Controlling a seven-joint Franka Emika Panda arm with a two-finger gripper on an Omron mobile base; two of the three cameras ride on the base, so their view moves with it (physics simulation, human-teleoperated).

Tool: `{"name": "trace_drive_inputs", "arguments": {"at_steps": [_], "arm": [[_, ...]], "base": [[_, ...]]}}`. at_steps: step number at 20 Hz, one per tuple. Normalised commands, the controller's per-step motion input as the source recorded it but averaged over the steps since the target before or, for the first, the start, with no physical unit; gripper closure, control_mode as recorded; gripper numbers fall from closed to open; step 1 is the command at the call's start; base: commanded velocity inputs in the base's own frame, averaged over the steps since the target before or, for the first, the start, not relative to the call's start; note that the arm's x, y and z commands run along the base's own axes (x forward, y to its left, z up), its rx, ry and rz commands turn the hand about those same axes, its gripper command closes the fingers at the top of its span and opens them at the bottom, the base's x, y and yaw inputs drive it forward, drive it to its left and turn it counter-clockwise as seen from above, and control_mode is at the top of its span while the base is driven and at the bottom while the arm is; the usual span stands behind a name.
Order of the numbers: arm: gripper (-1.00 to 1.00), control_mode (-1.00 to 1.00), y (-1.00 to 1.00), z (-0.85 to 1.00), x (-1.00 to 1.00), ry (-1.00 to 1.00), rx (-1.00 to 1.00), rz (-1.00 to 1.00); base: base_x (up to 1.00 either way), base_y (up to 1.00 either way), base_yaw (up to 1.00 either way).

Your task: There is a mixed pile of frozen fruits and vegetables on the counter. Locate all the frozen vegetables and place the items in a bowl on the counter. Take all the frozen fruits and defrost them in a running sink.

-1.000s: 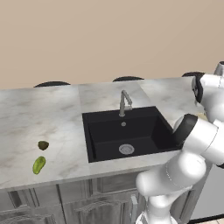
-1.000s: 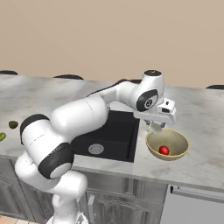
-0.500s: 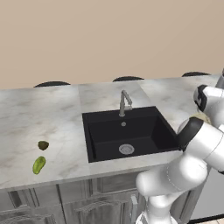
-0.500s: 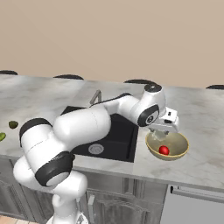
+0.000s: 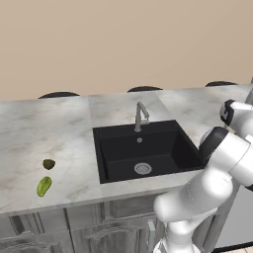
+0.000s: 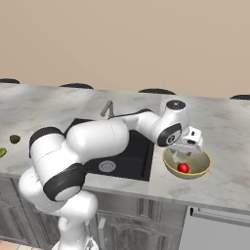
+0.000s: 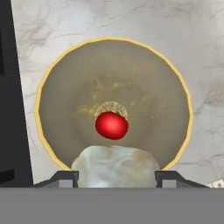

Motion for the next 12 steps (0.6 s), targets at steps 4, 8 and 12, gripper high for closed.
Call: {"name": "trace_drive_inputs", "arguments": {"at_steps": [4, 8, 12], "arm": [[1.00, -1.00, 0.00, -0.19, 0.02, 0.00, 0.03, 0.00], [1.00, -1.00, 0.00, -0.28, 0.04, 0.02, 0.08, 0.00], [1.00, -1.00, 0.00, -0.26, 0.05, 0.01, 0.08, 0.00]], "base": [[0.00, 0.00, 0.00], [0.00, 0.00, 0.00], [0.00, 0.00, 0.00]]}}
